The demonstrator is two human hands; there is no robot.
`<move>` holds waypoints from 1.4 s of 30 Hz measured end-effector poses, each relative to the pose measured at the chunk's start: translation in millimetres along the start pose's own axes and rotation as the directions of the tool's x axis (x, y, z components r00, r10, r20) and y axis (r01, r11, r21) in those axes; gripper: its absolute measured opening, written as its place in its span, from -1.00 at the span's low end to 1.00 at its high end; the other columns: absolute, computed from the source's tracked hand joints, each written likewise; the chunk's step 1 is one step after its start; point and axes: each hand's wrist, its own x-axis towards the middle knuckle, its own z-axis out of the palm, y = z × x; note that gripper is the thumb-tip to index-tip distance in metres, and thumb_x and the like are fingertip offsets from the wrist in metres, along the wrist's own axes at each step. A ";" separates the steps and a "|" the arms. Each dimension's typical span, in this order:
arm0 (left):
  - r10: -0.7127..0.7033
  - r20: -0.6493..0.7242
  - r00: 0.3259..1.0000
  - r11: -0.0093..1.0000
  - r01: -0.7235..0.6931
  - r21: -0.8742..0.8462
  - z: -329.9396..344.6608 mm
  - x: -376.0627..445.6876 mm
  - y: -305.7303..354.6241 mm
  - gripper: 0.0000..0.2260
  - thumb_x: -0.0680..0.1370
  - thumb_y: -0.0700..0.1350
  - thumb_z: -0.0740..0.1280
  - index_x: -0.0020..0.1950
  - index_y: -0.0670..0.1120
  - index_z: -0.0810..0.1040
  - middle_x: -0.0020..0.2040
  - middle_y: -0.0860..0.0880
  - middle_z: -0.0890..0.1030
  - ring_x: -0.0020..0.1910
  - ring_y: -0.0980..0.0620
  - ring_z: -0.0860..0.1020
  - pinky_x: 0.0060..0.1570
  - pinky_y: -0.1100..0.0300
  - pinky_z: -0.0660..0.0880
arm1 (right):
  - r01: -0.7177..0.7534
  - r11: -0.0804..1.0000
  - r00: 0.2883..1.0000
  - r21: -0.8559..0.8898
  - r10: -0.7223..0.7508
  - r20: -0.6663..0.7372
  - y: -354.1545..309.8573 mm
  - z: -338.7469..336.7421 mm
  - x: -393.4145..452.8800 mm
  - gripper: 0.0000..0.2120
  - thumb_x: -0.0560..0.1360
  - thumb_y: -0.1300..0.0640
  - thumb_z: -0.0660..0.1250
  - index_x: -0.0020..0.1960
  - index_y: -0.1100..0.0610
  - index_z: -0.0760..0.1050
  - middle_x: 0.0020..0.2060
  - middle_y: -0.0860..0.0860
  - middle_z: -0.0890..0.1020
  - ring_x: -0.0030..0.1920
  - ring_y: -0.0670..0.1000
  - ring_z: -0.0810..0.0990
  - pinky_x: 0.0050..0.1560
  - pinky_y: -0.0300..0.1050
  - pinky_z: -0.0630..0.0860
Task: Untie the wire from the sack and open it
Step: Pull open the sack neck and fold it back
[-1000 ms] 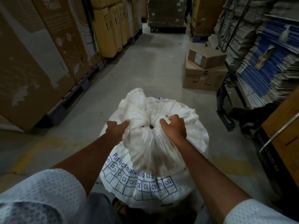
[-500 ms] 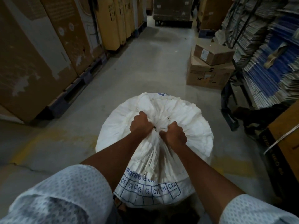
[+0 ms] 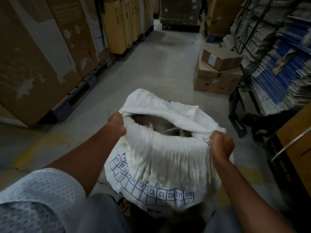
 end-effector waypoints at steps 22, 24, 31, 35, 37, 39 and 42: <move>0.643 0.242 0.727 0.422 -0.599 0.680 40.7 -77.9 33.4 -0.78 0.57 -0.09 0.25 0.17 -0.12 0.56 0.07 -0.23 0.62 0.10 -0.27 0.57 0.03 -0.04 0.48 | 0.944 0.303 0.329 -0.128 -0.874 0.357 -66.7 138.9 -54.9 -0.59 0.56 0.12 0.28 0.38 0.22 0.43 0.29 0.18 0.53 0.27 0.16 0.50 0.27 0.06 0.49; 0.668 0.250 0.701 0.425 -0.634 0.646 47.9 -74.0 32.1 -0.82 0.60 -0.14 0.22 0.08 -0.15 0.58 0.04 -0.21 0.66 0.09 -0.27 0.57 0.02 -0.02 0.46 | 0.935 0.306 0.354 -0.181 -0.847 0.397 -65.3 161.3 -41.4 -0.53 0.52 0.21 0.35 0.40 0.30 0.41 0.33 0.28 0.50 0.32 0.25 0.49 0.34 0.12 0.42; 0.229 0.233 0.945 0.958 -0.261 0.117 52.8 -29.6 29.6 -0.69 0.62 0.00 0.30 0.04 -0.24 0.64 -0.08 -0.10 0.65 -0.04 -0.08 0.63 0.07 0.11 0.54 | 0.938 0.219 0.315 -0.267 -0.858 0.406 -58.4 202.6 -5.3 -0.59 0.46 0.14 0.42 0.28 0.23 0.51 0.12 0.17 0.64 0.15 0.21 0.59 0.40 0.19 0.32; -0.004 0.360 0.933 0.989 -0.050 0.142 36.5 -4.9 27.2 -0.54 0.54 0.06 0.41 0.30 -0.23 0.52 0.18 -0.13 0.61 0.14 -0.10 0.61 0.10 0.08 0.53 | 0.934 0.285 0.354 -0.216 -0.820 0.450 -69.4 198.8 1.2 -0.72 0.62 0.02 0.20 0.23 0.15 0.49 0.06 0.13 0.67 0.07 0.21 0.62 0.14 0.08 0.47; 0.073 0.263 0.962 0.941 -0.154 0.302 27.9 1.7 24.0 -0.53 0.44 0.16 0.50 0.17 -0.14 0.55 0.09 -0.05 0.58 0.02 -0.01 0.58 0.06 0.13 0.50 | 0.919 0.329 0.395 -0.219 -0.792 0.466 -75.5 190.6 10.5 -0.71 0.66 -0.02 0.12 0.22 0.13 0.47 0.03 0.15 0.67 0.05 0.23 0.62 0.00 0.05 0.48; 0.345 0.105 0.933 0.786 -0.348 0.511 24.0 -2.3 20.6 -0.56 0.44 0.25 0.45 0.08 -0.06 0.51 0.04 0.00 0.54 0.00 0.00 0.53 0.00 0.15 0.45 | 0.910 0.342 0.414 -0.235 -0.783 0.463 -84.0 183.1 19.8 -0.72 0.67 0.00 0.11 0.22 0.12 0.46 0.02 0.18 0.68 0.06 0.25 0.62 -0.01 0.03 0.47; 0.774 0.030 0.632 0.481 -0.619 0.621 31.2 -33.9 31.4 -0.70 0.55 0.21 0.28 0.00 -0.03 0.46 -0.03 -0.03 0.56 -0.05 -0.06 0.55 -0.09 0.11 0.42 | 0.899 0.384 0.437 -0.211 -0.756 0.488 -103.3 177.3 24.0 -0.78 0.65 0.03 0.14 0.23 0.09 0.42 -0.01 0.20 0.65 0.03 0.25 0.61 -0.02 0.03 0.45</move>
